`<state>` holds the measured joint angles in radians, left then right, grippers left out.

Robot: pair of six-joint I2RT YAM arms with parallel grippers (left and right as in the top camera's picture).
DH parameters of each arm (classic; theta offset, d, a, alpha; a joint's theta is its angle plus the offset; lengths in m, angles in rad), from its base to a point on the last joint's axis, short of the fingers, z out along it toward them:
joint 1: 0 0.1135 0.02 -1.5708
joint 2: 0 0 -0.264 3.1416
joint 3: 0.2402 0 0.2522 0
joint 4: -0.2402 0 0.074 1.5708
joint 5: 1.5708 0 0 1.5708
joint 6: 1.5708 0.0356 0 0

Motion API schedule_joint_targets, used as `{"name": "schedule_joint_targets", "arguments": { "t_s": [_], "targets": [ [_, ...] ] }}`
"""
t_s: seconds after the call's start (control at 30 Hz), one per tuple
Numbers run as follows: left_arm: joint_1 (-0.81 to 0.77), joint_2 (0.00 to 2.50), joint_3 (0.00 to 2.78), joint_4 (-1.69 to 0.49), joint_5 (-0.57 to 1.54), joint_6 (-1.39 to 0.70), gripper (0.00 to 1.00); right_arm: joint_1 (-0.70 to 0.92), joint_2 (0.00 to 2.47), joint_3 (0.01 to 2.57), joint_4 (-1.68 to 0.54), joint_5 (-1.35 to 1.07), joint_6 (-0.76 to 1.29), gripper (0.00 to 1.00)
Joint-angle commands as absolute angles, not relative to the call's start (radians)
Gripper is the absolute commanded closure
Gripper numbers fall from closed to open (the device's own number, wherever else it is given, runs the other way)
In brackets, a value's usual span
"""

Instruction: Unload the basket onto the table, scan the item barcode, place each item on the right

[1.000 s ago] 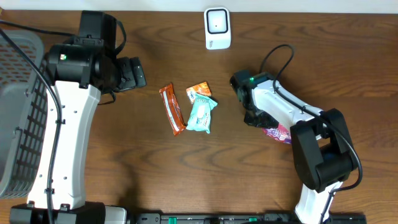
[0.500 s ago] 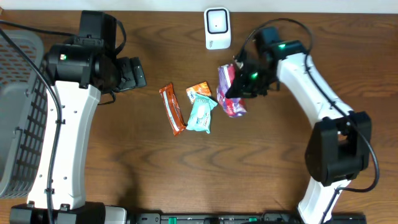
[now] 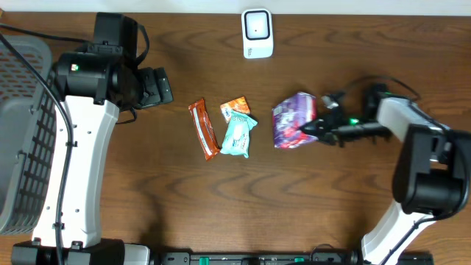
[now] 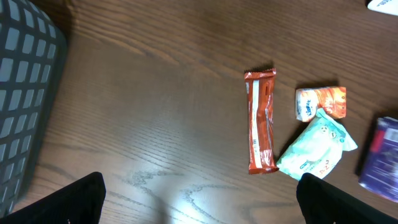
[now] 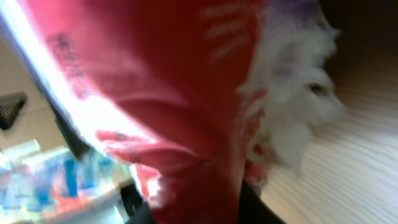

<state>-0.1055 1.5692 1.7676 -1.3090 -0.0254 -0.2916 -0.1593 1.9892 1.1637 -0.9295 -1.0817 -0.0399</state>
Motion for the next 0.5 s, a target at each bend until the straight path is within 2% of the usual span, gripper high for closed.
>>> {"name": "schedule_joint_targets", "arguments": {
  "t_s": [0.0, 0.13, 0.2, 0.3, 0.4, 0.47],
  "targets": [
    [-0.102, 1.576, 1.766, -1.312, -0.027, -0.300, 0.02, -0.257, 1.988, 1.204, -1.027, -0.882, -0.058, 0.66],
    [-0.102, 1.576, 1.766, -1.312, -0.026, -0.300, 0.02, -0.317, 1.988, 1.347, -1.222, -0.714, -0.077, 0.54],
    [-0.102, 1.576, 1.766, -1.312, -0.026, -0.300, 0.02, -0.321, 1.988, 1.432, -1.317, -0.635, -0.084, 0.37],
    [-0.102, 1.576, 1.766, -1.312, -0.026, -0.300, 0.02, -0.307, 1.988, 1.494, -1.376, -0.585, -0.084, 0.23],
    [-0.102, 1.576, 1.766, -1.312, -0.026, -0.300, 0.02, -0.281, 1.988, 1.505, -1.375, -0.562, -0.084, 0.17],
    [-0.102, 1.576, 1.766, -1.312, -0.026, -0.300, 0.02, -0.265, 1.988, 1.504, -1.364, -0.542, -0.083, 0.16]
  ]
}}
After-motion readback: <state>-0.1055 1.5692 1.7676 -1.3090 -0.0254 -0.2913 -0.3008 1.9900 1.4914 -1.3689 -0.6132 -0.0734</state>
